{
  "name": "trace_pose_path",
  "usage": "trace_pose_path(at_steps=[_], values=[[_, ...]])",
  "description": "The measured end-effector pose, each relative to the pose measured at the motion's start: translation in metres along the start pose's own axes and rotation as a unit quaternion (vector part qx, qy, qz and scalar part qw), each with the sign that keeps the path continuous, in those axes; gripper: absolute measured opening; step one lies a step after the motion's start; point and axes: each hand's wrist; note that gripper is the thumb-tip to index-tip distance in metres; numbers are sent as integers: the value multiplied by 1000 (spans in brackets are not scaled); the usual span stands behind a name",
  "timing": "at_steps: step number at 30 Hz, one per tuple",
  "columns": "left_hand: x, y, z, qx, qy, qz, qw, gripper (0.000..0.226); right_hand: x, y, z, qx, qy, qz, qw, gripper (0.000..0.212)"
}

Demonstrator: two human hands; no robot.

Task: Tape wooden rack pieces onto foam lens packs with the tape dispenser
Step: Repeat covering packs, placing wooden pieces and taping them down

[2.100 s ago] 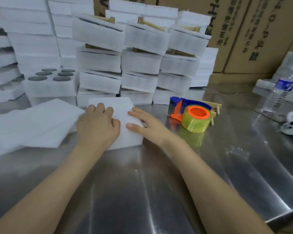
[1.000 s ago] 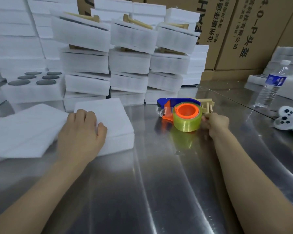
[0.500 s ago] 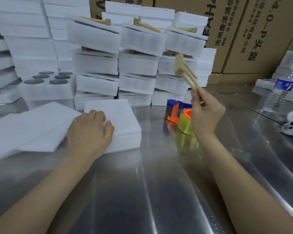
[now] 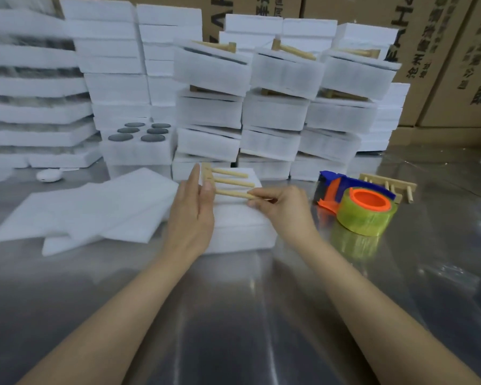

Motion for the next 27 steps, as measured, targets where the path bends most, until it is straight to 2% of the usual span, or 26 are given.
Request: trace_pose_path(at_steps=[3,5,8,13,21,23,24,26,27], values=[[-1,0,0,-16,-17,-6,1000,39,-2,-2,4,26,4,9,1000,20],[0,0,0,-4,-44,12,999,32,-1,-3,5,41,16,17,999,18],[2,-1,4,35,-39,43,998,33,1,-3,5,56,41,34,997,14],[0,0,7,45,-45,-16,998,34,2,-2,5,41,49,25,998,9],[6,1,7,51,-44,-35,997,40,8,2,6,43,21,7,999,11],[3,0,7,24,62,43,997,43,11,1,14,26,7,22,999,15],[-1,-2,8,-2,152,123,981,43,11,-1,23,-16,4,28,999,17],[-5,-5,11,-41,329,279,901,33,3,-10,50,-148,35,8,988,23],[-4,-6,12,-42,366,327,870,29,-5,-15,68,-212,86,-18,973,27]])
Point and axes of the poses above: each hand's wrist, its own y-axis away from the middle knuckle, its own z-axis out of the back of the hand, x = y × z, and after that the axes turned 7 degrees about -x, right-handed
